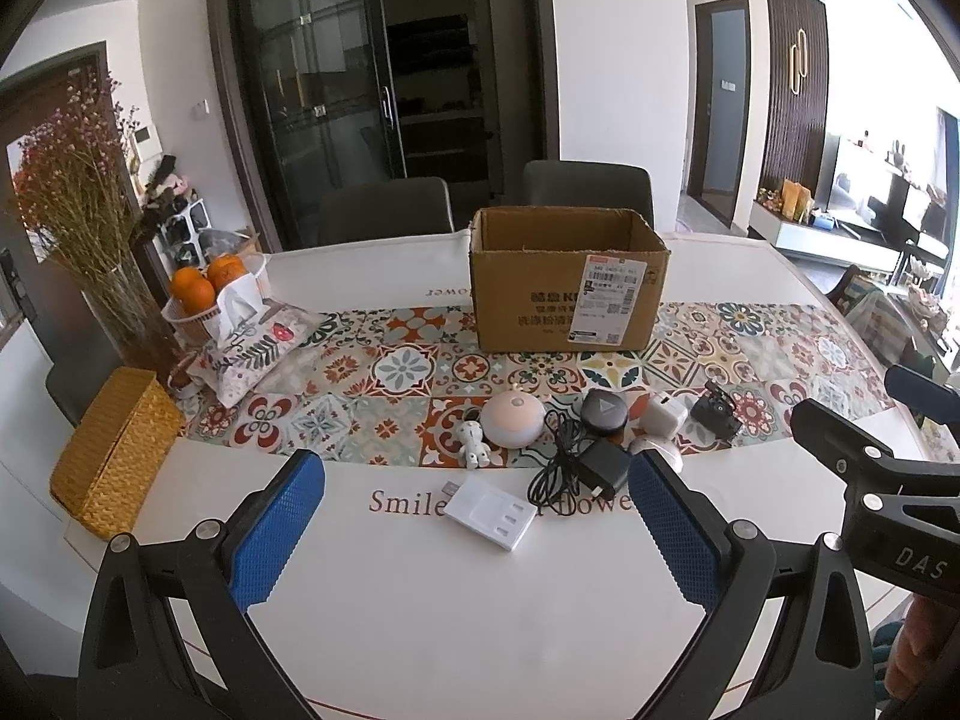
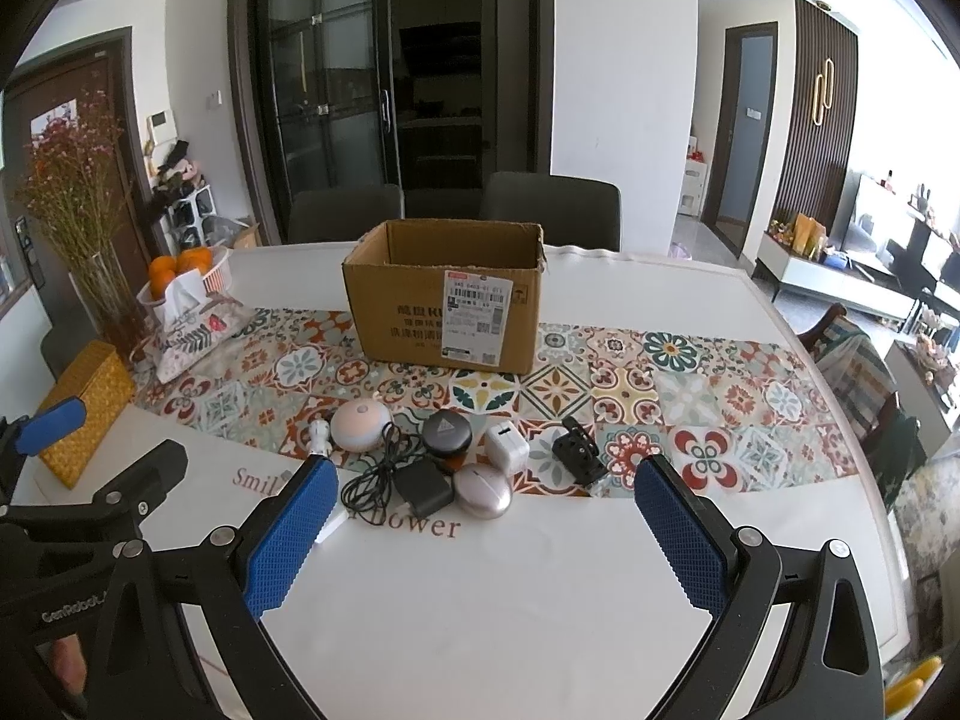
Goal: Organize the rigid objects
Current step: 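Reach the right tool to the silver egg speaker and close on it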
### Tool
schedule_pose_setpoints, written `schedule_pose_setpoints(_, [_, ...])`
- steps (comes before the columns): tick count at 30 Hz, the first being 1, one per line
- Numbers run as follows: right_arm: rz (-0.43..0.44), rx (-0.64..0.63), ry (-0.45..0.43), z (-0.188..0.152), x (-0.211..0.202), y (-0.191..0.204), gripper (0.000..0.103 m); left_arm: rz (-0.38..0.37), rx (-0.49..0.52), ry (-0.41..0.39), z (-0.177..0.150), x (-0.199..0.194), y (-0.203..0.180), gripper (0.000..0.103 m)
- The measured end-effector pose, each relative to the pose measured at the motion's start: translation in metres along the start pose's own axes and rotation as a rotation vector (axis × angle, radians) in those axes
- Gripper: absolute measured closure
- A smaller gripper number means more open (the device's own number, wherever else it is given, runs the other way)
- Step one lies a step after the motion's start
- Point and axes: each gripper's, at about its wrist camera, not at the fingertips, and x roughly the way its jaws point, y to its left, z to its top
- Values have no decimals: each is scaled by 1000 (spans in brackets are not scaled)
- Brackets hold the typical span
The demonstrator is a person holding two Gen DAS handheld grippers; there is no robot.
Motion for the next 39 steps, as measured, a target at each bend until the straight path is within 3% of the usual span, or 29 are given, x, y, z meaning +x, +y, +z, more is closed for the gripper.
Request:
schedule_pose_setpoints(11, [14, 14, 77, 0, 26, -8, 3, -28, 10, 101, 3, 27, -8, 0])
schedule_pose_setpoints(20, [68, 21, 183, -5, 79, -13, 3, -32, 40, 136, 5, 64, -15, 0])
schedule_pose_setpoints(25, [80, -2, 200, -11, 110, -13, 3, -18, 64, 165, -1, 93, -19, 0])
schedule_pose_setpoints(39, [103, -58, 308, -43, 199, -20, 25, 2, 120, 232, -24, 166, -36, 0])
